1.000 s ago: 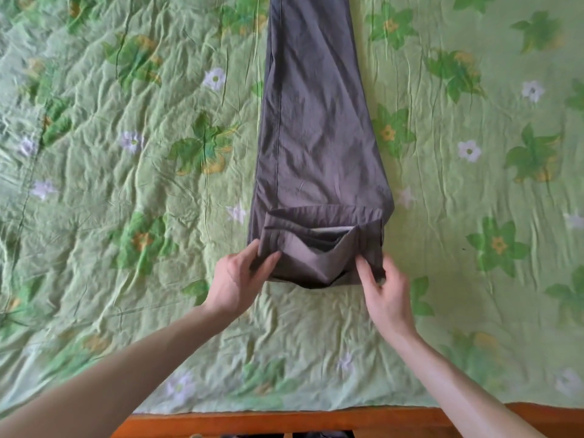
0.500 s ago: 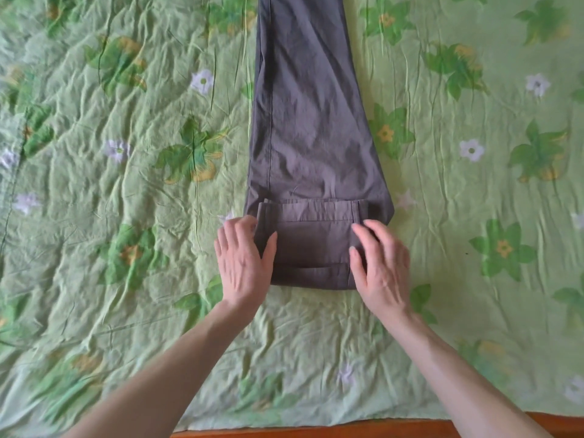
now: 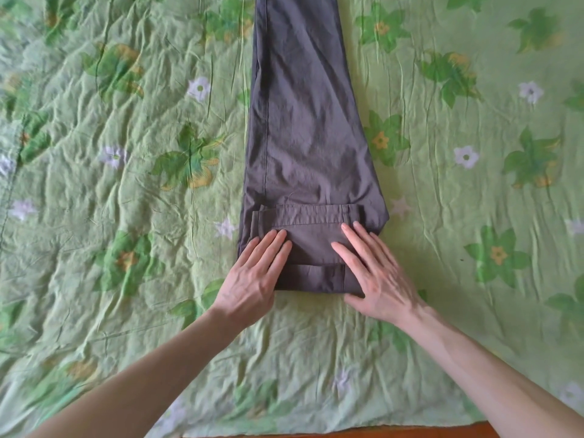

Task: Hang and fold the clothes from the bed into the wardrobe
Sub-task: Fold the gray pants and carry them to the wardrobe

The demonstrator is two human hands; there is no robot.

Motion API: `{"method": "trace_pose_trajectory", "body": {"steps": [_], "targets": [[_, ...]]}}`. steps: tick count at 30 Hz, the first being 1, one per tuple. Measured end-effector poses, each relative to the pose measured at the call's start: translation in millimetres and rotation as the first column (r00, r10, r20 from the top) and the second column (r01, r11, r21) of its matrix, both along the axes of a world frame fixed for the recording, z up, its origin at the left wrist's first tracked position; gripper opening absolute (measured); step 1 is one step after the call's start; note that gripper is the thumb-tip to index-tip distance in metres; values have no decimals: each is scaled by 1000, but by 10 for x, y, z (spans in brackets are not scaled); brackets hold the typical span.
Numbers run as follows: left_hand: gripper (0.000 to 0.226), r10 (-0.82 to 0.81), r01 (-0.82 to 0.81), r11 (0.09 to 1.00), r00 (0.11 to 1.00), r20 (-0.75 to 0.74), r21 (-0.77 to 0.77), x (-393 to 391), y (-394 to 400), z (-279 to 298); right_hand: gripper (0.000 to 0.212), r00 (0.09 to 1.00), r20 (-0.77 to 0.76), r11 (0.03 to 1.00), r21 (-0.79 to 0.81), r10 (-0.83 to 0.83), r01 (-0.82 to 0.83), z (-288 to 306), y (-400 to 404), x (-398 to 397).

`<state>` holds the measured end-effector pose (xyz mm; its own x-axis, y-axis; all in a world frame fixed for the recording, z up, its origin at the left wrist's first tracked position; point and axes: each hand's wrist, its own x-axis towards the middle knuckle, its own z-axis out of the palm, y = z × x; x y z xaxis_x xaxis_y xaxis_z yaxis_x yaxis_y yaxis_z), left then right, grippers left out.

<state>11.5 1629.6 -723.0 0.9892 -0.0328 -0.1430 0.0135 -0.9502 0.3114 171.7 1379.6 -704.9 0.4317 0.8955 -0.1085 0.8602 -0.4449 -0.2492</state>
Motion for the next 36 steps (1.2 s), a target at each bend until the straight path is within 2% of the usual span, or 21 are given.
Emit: {"method": "trace_pose_trajectory", "body": {"steps": [5, 7, 11, 14, 16, 18, 20, 22, 24, 25, 27, 28, 31, 33, 36], "targets": [[78, 13, -14, 998, 1000, -23, -60, 14, 9, 166, 94, 999, 29, 998, 50, 29, -30, 15, -127, -17], [77, 4, -9, 995, 999, -49, -98, 11, 15, 245, 87, 999, -2, 995, 87, 45, -44, 58, -161, -8], [73, -60, 32, 981, 988, -141, -194, -39, 60, 496, 86, 986, -84, 987, 93, 142, -135, 185, -292, 63], [63, -112, 54, 952, 977, -182, -300, -82, 155, 763, 71, 966, -175, 974, 155, 191, -164, 297, -386, 96], [62, -143, 37, 909, 963, -227, -414, -62, 261, 946, 61, 953, -265, 975, 198, 148, -96, 377, -412, 77], [60, -117, -37, 858, 957, -265, -513, -18, 405, 1036, 51, 901, -432, 969, 235, 34, 76, 473, -385, 42], [47, 8, -204, 745, 955, -297, -636, 6, 555, 1063, 34, 769, -631, 920, 231, -105, 316, 560, -307, 27], [35, 214, -432, 534, 900, -379, -726, 44, 631, 1064, 14, 674, -703, 838, 210, -228, 503, 595, -177, 22], [27, 419, -576, 355, 802, -425, -736, 119, 622, 1023, 25, 644, -653, 731, 198, -398, 653, 531, -25, 19], [28, 485, -610, 307, 761, -431, -731, 160, 601, 979, 36, 593, -655, 662, 184, -469, 727, 489, 76, 26], [46, 549, -652, 189, 690, -472, -734, 230, 549, 877, 49, 513, -662, 555, 172, -546, 814, 421, 282, 63], [56, 567, -666, 151, 664, -488, -731, 257, 533, 824, 48, 495, -651, 527, 168, -575, 833, 384, 375, 89], [45, 603, -674, 173, 649, -464, -718, 370, 511, 716, 42, 460, -582, 449, 176, -670, 876, 235, 553, 210], [41, 602, -655, 255, 684, -413, -712, 458, 514, 641, 43, 419, -560, 408, 153, -714, 900, 112, 602, 275], [33, 640, -659, 405, 700, -318, -634, 561, 525, 486, 44, 429, -462, 406, 155, -776, 901, -37, 613, 342]]}}
